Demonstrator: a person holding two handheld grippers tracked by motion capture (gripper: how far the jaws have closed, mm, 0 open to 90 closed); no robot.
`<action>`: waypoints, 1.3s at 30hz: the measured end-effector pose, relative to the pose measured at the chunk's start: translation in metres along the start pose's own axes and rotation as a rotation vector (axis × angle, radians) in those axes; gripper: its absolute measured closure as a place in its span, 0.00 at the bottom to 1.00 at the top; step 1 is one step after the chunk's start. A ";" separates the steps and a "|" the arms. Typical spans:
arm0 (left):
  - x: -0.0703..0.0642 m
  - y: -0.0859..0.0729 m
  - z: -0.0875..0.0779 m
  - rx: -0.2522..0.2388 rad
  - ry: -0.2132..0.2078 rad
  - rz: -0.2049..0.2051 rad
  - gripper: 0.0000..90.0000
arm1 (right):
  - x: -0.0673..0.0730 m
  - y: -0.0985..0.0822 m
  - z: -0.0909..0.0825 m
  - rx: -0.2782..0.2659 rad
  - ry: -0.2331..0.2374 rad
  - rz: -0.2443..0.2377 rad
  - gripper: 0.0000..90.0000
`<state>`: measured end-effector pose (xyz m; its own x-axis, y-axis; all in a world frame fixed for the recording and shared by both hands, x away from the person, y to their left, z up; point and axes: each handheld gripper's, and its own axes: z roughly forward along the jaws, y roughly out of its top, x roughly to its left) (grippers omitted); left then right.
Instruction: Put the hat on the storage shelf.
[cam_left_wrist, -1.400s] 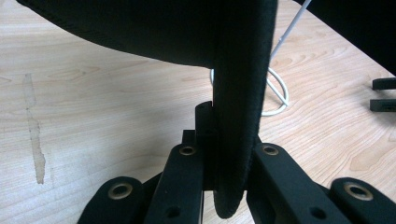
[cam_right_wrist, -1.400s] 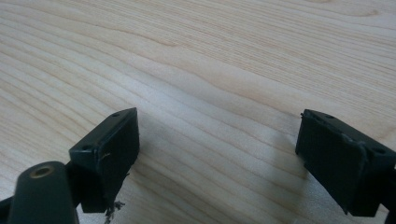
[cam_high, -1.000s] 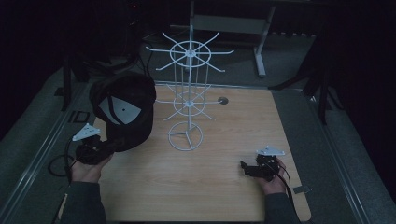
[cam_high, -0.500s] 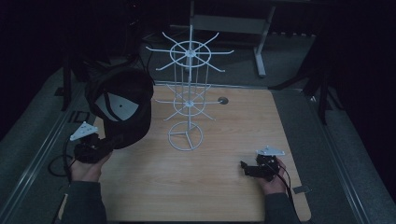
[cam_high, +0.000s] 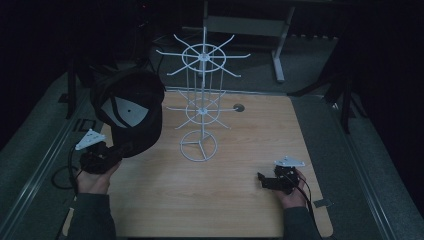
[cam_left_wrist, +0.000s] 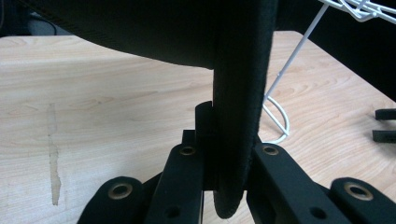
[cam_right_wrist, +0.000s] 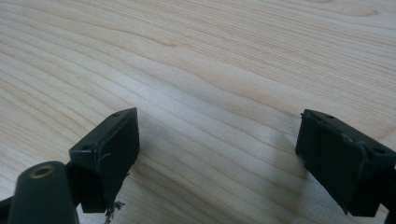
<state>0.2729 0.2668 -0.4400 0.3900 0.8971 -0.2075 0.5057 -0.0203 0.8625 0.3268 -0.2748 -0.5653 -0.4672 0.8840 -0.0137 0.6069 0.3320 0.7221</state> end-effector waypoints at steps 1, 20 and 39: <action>0.000 0.000 -0.001 -0.001 0.000 0.001 0.96 | 0.000 0.000 0.000 0.000 0.000 0.000 0.15; -0.008 0.008 -0.006 -0.034 0.001 0.015 0.96 | 0.000 0.000 0.000 -0.001 0.000 -0.003 0.15; -0.017 0.015 -0.006 -0.079 0.008 0.028 0.96 | 0.000 0.000 0.000 -0.002 0.001 -0.001 0.15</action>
<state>0.2692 0.2536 -0.4203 0.3970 0.9001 -0.1794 0.4318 -0.0107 0.9019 0.3272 -0.2747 -0.5653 -0.4688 0.8832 -0.0136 0.6050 0.3323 0.7236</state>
